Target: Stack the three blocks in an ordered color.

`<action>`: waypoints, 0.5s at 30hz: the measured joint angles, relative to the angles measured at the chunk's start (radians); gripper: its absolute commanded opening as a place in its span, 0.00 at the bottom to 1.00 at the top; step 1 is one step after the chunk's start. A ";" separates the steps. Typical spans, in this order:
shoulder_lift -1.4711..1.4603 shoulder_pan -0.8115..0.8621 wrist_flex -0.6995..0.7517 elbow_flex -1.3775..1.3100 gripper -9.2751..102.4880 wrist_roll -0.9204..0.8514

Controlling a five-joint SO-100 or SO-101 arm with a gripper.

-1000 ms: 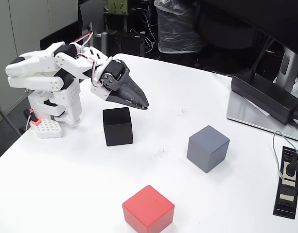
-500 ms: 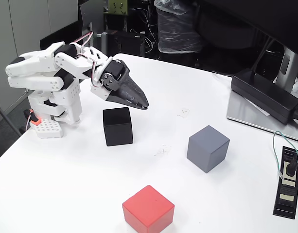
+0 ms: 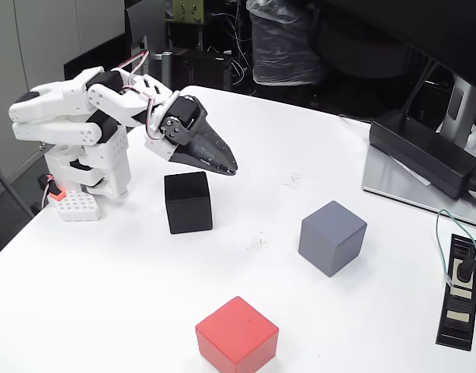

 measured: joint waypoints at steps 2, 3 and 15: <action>0.000 0.000 0.000 0.000 0.08 0.000; 0.000 0.000 0.000 0.000 0.08 0.000; 0.000 0.000 0.000 -0.072 0.08 -0.005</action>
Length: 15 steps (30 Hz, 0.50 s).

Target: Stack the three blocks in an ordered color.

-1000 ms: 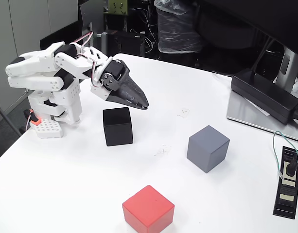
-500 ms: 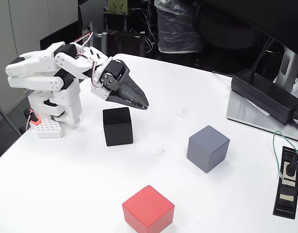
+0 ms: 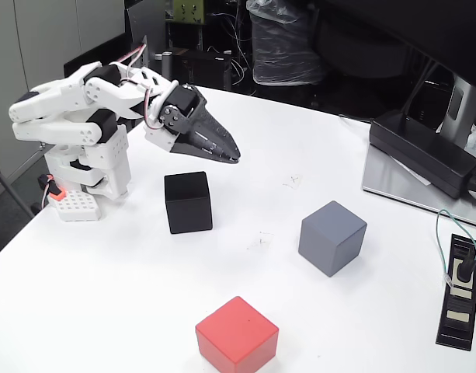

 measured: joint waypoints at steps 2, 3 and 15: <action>0.000 0.000 0.000 -0.023 0.08 0.000; 0.000 0.000 0.000 -0.034 0.08 0.000; -0.003 0.000 0.058 -0.216 0.30 -0.304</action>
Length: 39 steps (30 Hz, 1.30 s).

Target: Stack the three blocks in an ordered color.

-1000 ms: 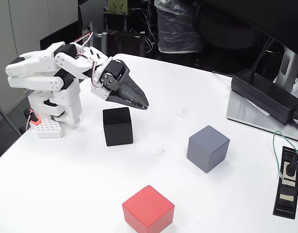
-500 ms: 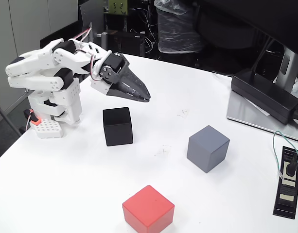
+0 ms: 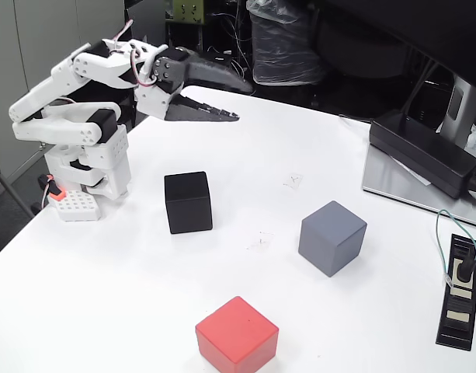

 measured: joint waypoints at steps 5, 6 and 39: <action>0.000 0.000 0.077 -0.114 0.31 -0.152; 0.002 0.000 0.092 -0.141 0.31 -0.186; -1.318 0.172 0.532 -1.167 0.32 -0.778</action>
